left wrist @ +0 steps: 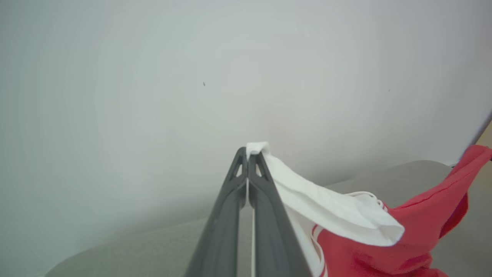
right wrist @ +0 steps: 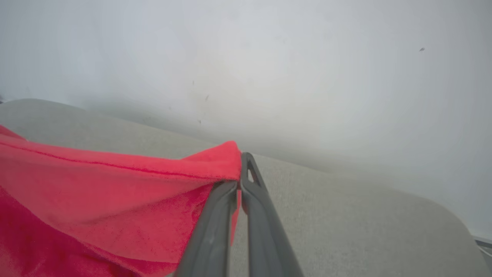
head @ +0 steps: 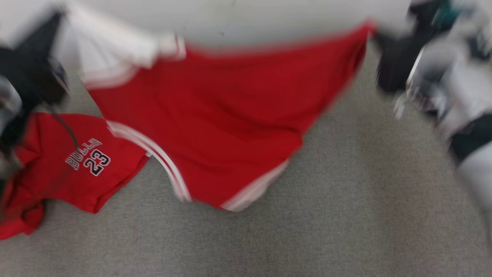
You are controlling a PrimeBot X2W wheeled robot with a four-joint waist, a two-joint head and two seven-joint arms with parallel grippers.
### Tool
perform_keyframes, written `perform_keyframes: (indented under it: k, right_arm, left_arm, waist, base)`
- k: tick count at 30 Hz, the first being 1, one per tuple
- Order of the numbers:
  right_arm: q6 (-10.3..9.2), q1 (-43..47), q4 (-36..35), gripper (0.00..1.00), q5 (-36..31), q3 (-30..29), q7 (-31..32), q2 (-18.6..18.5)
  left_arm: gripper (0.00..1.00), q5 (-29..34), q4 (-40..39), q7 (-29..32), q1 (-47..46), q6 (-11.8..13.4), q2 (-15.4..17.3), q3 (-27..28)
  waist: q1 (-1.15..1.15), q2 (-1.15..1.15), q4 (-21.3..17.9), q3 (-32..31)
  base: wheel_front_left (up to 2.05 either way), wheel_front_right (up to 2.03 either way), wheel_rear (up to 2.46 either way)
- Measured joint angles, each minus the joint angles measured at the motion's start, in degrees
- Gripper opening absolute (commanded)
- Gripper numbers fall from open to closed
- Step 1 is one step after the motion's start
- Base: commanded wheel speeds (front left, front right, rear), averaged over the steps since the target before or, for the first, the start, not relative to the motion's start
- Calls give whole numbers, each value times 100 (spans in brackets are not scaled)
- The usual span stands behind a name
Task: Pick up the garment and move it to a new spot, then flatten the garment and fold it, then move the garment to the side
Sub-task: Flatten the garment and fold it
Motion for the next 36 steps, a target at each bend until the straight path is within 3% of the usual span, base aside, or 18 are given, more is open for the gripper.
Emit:
perform_keyframes:
  k: [4, 7, 10, 12, 17, 21, 28, 36]
  right_arm:
    - [-5, -1875, 247, 0, -62, -369, 67, -24]
    - [-164, -3066, 67, 0, -82, -710, -260, 58]
    - [-127, -3451, -305, 0, -92, -722, -558, 56]
    - [-67, -3386, -210, 0, -144, -572, -811, 68]
    - [45, -2203, 36, 0, -154, -131, -1024, 129]
    - [46, -973, 205, 0, -145, 86, -1232, -34]
    - [62, 558, 100, 0, -178, 691, -1546, -426]
    - [62, 1766, -24, 0, -151, 839, -1835, -657]
  left_arm:
    - [0, 149, 478, 172, -1819, -1, 51, 149]
    - [0, 226, 414, -19, -2960, -1, 13, 370]
    - [0, 280, 62, -288, -3477, -4, -9, 407]
    - [0, 258, 41, -586, -3303, -9, -5, 412]
    - [0, 3, 220, -948, -1911, -9, 45, 244]
    - [0, 15, 463, -1237, -857, -9, 32, -1]
    - [0, 136, 620, -1634, 512, -9, -62, -391]
    - [0, 404, 552, -1749, 1934, 166, -153, -913]
  waist:
    - [1, 0, -99, 307]
    - [0, 0, -145, 552]
    - [0, -1, -155, 807]
    - [1, 0, -138, 1051]
    - [2, 1, -112, 1285]
    - [0, 1, -121, 1201]
    - [-1, 0, -185, 769]
    - [-3, -1, -201, 138]
  base:
    - [0, 0, 0]
    - [0, 0, 0]
    - [0, 0, 0]
    - [0, 0, 0]
    - [0, 0, 0]
    - [0, 0, 0]
    - [0, 0, 0]
    - [0, 0, 0]
